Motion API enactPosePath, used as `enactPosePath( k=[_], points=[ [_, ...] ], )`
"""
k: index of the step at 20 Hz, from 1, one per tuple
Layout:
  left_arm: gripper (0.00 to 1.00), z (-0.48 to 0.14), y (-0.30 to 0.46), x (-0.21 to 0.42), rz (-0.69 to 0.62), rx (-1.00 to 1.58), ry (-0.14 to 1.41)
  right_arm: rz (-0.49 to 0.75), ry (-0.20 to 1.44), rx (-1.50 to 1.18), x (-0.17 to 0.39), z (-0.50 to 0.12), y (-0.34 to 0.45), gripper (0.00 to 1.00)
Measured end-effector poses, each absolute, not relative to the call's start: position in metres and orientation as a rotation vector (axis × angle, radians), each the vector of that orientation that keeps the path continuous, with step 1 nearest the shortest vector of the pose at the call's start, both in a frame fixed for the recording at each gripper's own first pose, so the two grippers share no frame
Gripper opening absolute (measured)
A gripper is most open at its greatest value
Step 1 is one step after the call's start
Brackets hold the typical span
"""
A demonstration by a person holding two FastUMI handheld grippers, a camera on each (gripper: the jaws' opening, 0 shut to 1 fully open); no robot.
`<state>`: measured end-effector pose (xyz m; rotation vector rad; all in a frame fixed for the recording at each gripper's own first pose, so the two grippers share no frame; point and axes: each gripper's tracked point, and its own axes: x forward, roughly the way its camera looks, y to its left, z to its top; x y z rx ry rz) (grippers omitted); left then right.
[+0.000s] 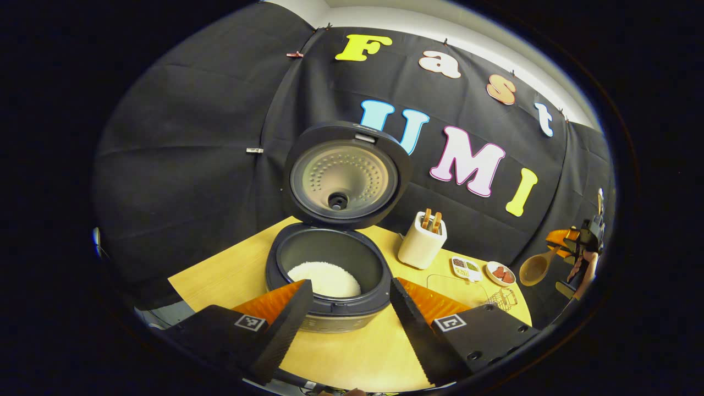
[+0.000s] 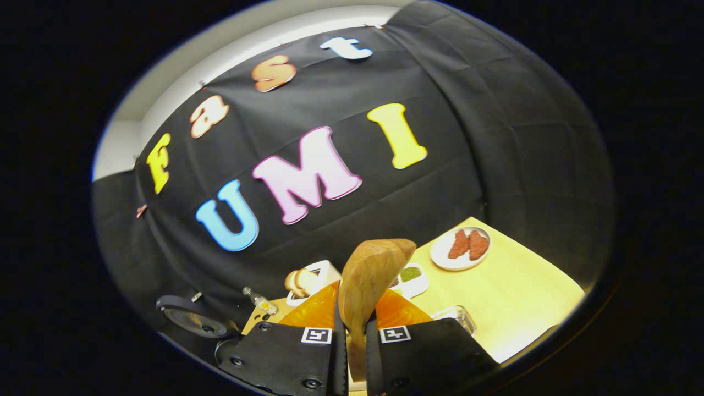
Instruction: Close the left gripper, press the button to open the rice cooker; take a wooden spoon from the chopstick holder with the right hand, scoop a spoonful of rice and pour it into the rice cooker, then put the wooden spoon back into the chopstick holder.
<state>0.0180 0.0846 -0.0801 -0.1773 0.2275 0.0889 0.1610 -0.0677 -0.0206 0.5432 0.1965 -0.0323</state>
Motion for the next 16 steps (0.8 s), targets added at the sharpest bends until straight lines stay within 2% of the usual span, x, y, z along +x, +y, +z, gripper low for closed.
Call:
enactPosePath(
  k=[4, 8, 16],
  points=[
    [0.96, -0.078, 0.062, 0.015, 0.126, -0.132, 0.240, -0.123, 0.235, 0.607, 0.175, -0.058, -0.125, 0.17],
    [0.95, -0.075, 0.046, 0.013, 0.185, -0.165, 0.245, -0.163, 0.291, 0.611, 0.195, -0.102, -0.155, 0.17],
    [0.95, -0.054, 0.040, 0.010, 0.304, -0.160, 0.202, -0.188, 0.391, 0.569, 0.230, -0.175, -0.153, 0.17]
  ],
)
